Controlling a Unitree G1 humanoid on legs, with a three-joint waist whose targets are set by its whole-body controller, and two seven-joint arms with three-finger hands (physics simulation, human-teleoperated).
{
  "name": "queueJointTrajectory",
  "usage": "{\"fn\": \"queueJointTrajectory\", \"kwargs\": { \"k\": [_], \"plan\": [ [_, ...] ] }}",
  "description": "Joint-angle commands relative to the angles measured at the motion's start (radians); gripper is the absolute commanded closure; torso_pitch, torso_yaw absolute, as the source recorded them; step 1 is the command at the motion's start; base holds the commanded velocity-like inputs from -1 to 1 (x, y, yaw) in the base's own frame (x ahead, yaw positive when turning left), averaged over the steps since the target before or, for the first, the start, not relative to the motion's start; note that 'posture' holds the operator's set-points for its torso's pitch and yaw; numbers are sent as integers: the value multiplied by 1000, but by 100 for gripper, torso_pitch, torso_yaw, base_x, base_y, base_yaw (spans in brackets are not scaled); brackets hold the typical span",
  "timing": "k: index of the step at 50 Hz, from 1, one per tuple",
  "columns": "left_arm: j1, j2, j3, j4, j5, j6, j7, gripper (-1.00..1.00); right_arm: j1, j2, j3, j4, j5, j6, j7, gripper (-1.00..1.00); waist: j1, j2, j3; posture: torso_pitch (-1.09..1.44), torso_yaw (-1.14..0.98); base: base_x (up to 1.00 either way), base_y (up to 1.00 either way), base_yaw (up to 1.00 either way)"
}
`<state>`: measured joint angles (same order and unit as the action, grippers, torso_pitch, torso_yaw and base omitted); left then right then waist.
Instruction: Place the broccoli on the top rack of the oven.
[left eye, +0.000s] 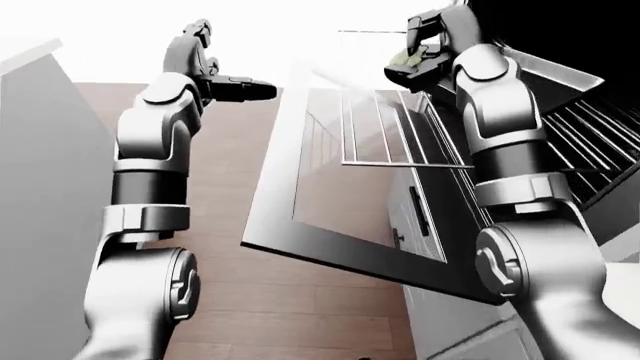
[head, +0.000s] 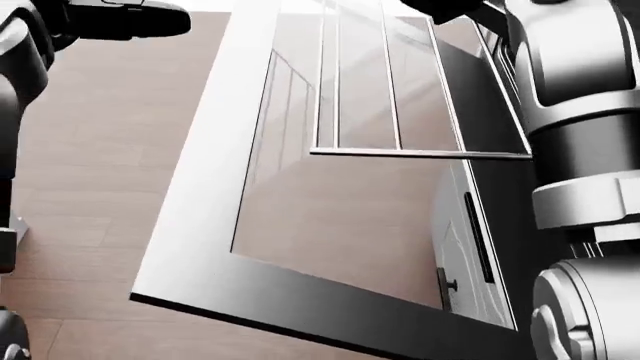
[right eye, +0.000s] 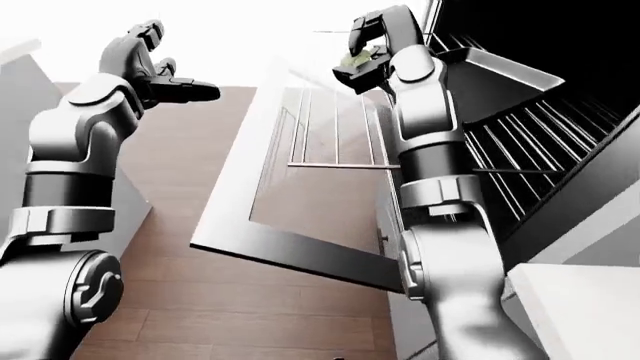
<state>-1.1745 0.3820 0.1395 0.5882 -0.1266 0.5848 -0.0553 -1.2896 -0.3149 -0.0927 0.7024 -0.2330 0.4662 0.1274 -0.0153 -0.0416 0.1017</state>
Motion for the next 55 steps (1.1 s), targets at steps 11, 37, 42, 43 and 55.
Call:
{"fn": "queueJointTrajectory", "kwargs": {
  "k": [11, 37, 42, 43, 55],
  "plan": [
    [-84, 41, 27, -44, 12, -37, 4, -100, -151, -45, -3, 66, -22, -64, -14, 100, -4, 80, -70, 0, 0, 0, -6, 0],
    [-70, 23, 25, -39, 11, -49, 12, -100, -341, -227, 1, 449, -172, -182, -20, 100, 11, 54, -76, 0, 0, 0, -5, 0],
    [-62, 21, 26, -38, 8, -55, 13, -100, -339, -247, -2, 469, -209, -200, -22, 100, 7, 58, -80, 0, 0, 0, 0, 0],
    [-60, 22, 27, -42, 7, -53, 13, -100, -341, -250, -1, 472, -217, -202, -20, 100, 7, 56, -80, 0, 0, 0, 0, 0],
    [-42, 26, 30, -52, -2, -55, 16, -100, -314, -272, 11, 512, -322, -254, -50, 100, 15, 42, -92, 0, 0, 0, 0, 0]
  ]
}}
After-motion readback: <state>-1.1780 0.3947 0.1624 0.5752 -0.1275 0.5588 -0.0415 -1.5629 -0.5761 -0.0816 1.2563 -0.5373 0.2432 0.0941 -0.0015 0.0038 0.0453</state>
